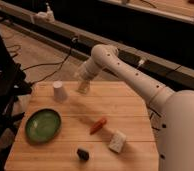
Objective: Place the ceramic cup over the eraser
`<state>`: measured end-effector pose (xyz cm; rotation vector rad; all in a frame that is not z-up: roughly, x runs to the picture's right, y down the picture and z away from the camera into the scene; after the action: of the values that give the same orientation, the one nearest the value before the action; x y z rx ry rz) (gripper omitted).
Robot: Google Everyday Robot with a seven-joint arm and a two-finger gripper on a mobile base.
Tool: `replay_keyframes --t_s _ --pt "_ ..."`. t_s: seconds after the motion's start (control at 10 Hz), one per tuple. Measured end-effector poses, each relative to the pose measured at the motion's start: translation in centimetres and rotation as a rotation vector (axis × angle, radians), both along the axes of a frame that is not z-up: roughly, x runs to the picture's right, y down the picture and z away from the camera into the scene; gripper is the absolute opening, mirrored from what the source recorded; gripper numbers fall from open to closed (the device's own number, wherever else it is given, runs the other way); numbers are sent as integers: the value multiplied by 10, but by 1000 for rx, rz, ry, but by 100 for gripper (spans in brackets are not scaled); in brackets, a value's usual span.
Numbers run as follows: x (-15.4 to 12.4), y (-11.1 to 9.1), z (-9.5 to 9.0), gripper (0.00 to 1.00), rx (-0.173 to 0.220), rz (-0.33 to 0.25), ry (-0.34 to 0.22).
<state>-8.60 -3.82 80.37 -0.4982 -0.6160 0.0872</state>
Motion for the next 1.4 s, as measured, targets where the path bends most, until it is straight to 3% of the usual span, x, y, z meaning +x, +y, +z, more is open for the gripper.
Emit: replay_keyframes --t_s 0.4,0.8,1.4 --pt "14 18 10 65 -46 -53 39" --pt "-29 17 22 65 -63 -119 -38" --pt "-69 -26 54 65 3 -79 -85"
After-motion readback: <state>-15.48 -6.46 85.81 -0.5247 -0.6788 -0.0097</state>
